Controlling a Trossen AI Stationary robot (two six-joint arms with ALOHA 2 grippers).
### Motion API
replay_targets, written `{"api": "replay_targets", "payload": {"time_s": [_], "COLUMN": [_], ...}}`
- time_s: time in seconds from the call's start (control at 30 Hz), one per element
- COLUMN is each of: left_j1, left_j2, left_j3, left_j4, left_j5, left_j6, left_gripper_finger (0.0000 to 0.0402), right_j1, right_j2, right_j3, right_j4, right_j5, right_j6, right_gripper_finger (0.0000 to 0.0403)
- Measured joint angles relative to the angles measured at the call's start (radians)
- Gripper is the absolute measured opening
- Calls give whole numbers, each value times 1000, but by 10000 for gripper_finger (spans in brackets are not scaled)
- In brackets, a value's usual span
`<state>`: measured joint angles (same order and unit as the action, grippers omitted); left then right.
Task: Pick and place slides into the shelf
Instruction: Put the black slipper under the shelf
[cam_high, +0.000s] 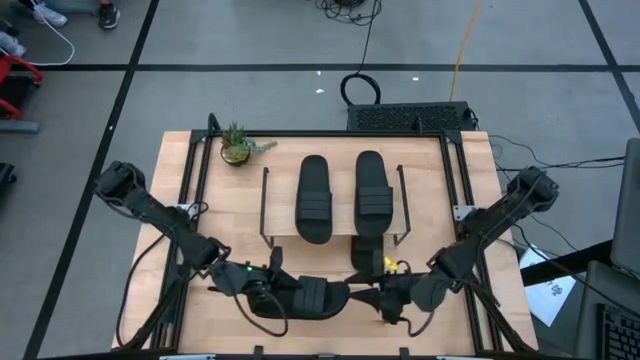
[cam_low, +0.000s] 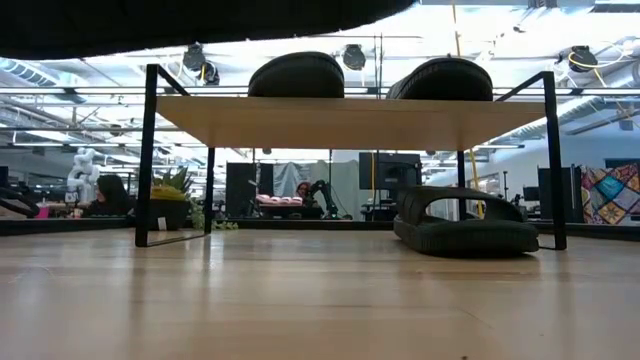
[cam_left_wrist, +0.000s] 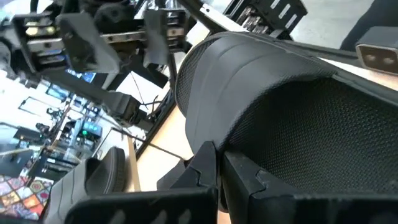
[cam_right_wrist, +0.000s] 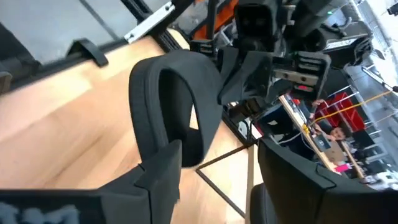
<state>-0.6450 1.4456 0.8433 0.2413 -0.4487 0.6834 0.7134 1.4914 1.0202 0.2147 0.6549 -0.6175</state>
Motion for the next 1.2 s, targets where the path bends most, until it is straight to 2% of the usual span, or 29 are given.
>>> {"api": "replay_targets", "payload": {"time_s": [0.13,0.37,0.5,0.57,0.87,1.07,1.2], "left_j1": [26,44,55,64,90,107,108], "left_j2": [1,32,57,62,67,67,67], "left_j3": [0,0,1,1,0,0,0], "left_j4": [4,12,49,65,106,118,128], "left_j5": [40,102,108,109,97,144,138], "left_j6": [-23,-34,-31,-25,-15,-17,-16], "left_gripper_finger": [0,0,0,0,0,0,0], "right_j1": [-17,-46,-82,-92,-92,-93,-98], "right_j2": [44,39,40,46,130,190,208], "right_j3": [44,55,55,55,55,54,54], "right_j4": [18,15,-26,-33,49,129,134], "right_j5": [1,-5,-173,-202,-206,-176,-158], "right_j6": [-42,-107,-52,-43,-110,-150,-159], "right_gripper_finger": [195,185,183,183,183,183,183]}}
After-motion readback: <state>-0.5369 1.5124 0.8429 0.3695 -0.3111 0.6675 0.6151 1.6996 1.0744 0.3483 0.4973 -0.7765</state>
